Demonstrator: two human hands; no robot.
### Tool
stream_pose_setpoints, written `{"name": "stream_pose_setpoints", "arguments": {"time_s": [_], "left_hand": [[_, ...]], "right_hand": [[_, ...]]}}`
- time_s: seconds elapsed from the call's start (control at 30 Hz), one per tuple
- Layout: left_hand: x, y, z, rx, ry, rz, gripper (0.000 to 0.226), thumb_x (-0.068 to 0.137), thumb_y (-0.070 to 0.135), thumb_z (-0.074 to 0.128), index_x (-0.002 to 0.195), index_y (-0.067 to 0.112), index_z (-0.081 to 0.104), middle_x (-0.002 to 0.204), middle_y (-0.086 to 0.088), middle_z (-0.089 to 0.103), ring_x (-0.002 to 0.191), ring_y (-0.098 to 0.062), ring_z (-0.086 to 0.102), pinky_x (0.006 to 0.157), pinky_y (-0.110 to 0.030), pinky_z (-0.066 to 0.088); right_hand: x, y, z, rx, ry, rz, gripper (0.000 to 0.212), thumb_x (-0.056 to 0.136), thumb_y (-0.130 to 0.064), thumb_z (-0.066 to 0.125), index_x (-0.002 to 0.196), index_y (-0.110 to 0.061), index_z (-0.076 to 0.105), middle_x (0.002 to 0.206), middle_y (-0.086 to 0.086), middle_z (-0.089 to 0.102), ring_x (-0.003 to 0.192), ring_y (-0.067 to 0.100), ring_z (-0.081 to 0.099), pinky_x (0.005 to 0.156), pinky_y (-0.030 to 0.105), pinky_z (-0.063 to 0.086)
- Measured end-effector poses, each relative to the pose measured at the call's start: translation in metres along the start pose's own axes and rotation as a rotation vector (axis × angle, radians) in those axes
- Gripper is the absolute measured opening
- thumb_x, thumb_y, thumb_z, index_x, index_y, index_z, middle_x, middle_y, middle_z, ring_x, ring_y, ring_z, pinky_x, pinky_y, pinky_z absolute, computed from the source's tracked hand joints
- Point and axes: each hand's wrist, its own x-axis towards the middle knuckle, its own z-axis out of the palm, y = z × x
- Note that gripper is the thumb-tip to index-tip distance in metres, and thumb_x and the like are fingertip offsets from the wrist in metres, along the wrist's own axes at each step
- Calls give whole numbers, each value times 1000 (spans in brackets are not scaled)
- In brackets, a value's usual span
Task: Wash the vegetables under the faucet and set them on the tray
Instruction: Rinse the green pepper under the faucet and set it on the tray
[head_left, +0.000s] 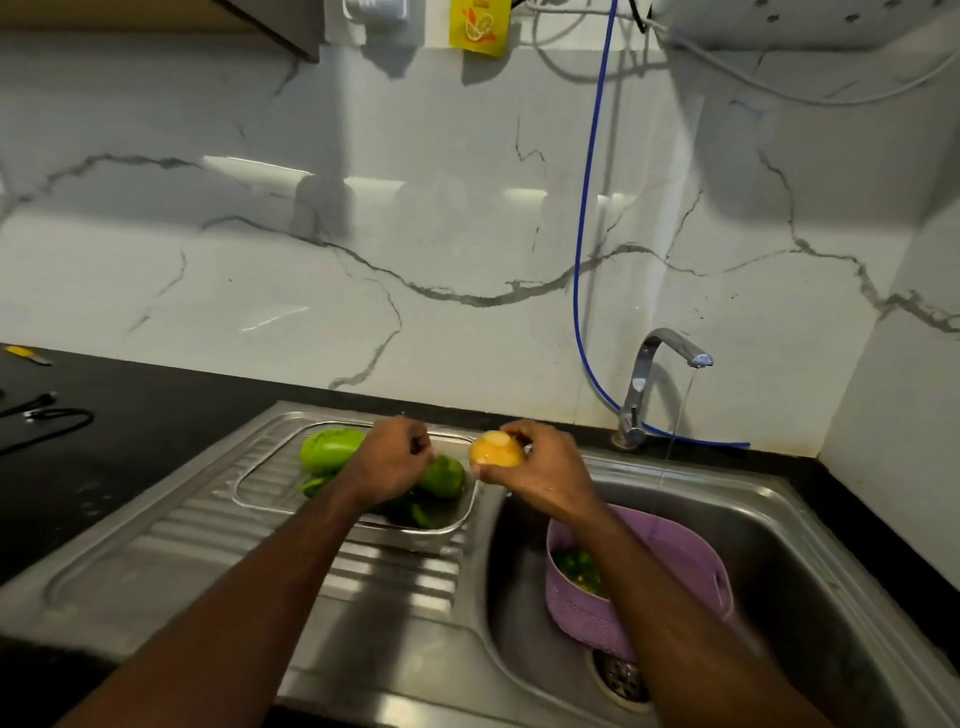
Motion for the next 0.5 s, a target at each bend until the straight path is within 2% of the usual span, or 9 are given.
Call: {"name": "stream_pose_setpoints", "arguments": {"time_s": [0.07, 0.23, 0.37, 0.5], "left_hand": [[-7, -21, -9, 28, -11, -55, 31, 84, 15, 72, 59, 21, 55, 58, 6, 55, 60, -14, 53, 58, -25, 36], [-19, -50, -15, 137, -63, -79, 35, 84, 20, 73, 58, 23, 51, 64, 4, 54, 70, -18, 54, 60, -26, 33], [-22, -52, -13, 138, -83, -80, 35, 86, 23, 73, 59, 22, 52, 65, 3, 55, 69, -17, 55, 59, -25, 34], [-21, -48, -10, 154, -82, -69, 34, 87, 25, 72, 60, 22, 52, 65, 2, 56, 68, -16, 54, 54, -25, 31]], "right_hand": [[3, -25, 13, -13, -50, -47, 70, 65, -50, 91, 127, -27, 68, 122, -6, 67, 113, 15, 58, 96, 32, 52], [2, -51, 52, -202, -231, -108, 74, 60, -54, 86, 126, -28, 68, 125, 1, 69, 116, 22, 61, 95, 33, 53], [-1, -46, 65, -297, -327, -101, 57, 70, -44, 84, 122, -25, 71, 120, 1, 71, 110, 22, 66, 91, 36, 56], [4, -42, 66, -297, -367, -71, 64, 66, -53, 82, 122, -26, 71, 120, -2, 71, 110, 22, 66, 98, 45, 53]]}}
